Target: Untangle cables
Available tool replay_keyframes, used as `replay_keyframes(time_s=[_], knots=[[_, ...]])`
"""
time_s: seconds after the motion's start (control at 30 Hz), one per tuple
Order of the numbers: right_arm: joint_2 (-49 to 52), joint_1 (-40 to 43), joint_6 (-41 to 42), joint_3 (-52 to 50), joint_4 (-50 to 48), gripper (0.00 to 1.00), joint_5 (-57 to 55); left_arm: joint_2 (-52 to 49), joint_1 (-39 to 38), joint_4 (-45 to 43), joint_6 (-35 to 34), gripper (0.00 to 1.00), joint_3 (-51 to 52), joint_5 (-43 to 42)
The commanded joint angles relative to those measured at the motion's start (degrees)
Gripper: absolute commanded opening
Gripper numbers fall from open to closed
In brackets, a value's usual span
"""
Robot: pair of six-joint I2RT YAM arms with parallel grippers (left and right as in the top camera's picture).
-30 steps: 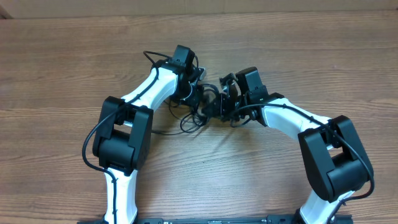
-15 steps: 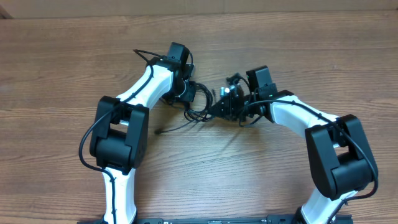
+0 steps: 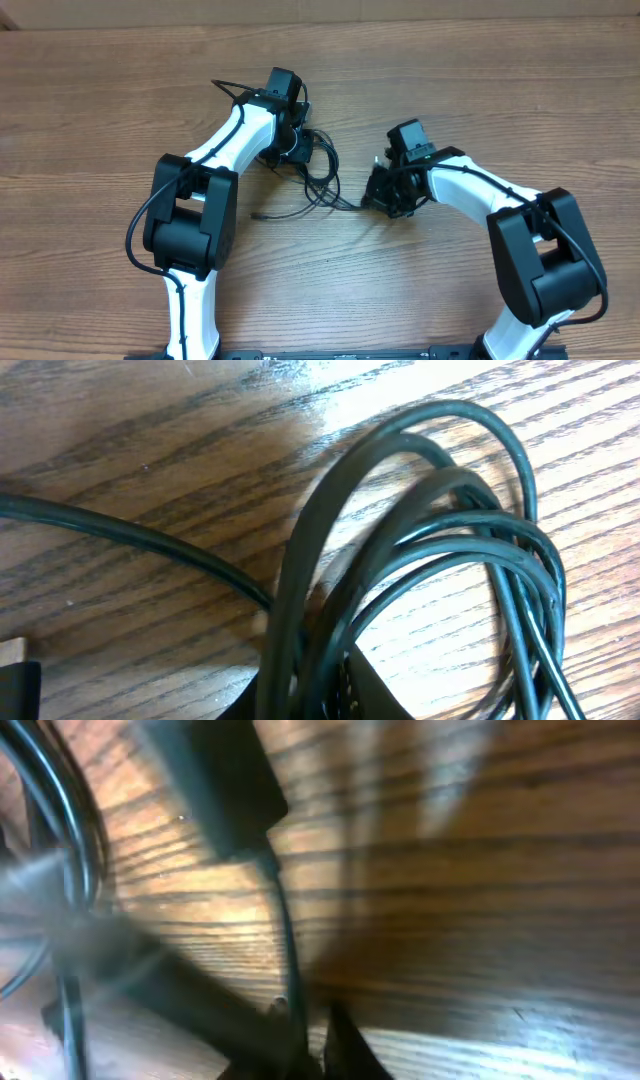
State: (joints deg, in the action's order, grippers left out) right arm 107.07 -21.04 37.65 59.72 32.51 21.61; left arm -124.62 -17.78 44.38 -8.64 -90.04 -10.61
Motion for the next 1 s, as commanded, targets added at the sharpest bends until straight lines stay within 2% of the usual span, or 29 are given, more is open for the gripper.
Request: replay_keyframes(time_s=[0.0,0.2,0.3,0.43,0.6,0.7,0.83,0.97], knots=[[-1.6,0.1,0.1,0.3,0.7,0.18,-4.6,-1.3,1.0,0.3,1.5,0.18,0.3,-1.2],[-1.7,0.8,-0.2,1.7,2.7,0.33,0.7,-1.3,2.1,2.9,6.2,0.22,-2.0,-9.9],[-1.8,1.4,-1.5,4.6,7.1,0.38,1.7,-1.3,2.8,3.8,8.8,0.24,-2.8,-13.8],[-1.8,1.5,-7.1,10.6,14.6,0.43,1.6,-1.3,4.4,3.8,9.2,0.26,-2.8,-16.4],[-1.7,1.5,-7.7,11.1,12.8,0.54,1.4,-1.3,6.2,3.8,11.9,0.27,-2.8,-20.7],[-1.5,1.4,-7.7,11.0,11.2,0.55,1.4,-1.3,6.9,3.8,11.9,0.27,-2.8,-20.0],[-1.5,0.2,-7.1,10.2,8.2,0.56,0.9,-1.3,6.8,3.6,11.0,0.30,-2.7,-14.9],[-1.5,-1.2,-4.3,8.9,6.4,0.58,-2.3,-1.3,5.7,3.3,11.0,0.32,-2.6,-14.2]])
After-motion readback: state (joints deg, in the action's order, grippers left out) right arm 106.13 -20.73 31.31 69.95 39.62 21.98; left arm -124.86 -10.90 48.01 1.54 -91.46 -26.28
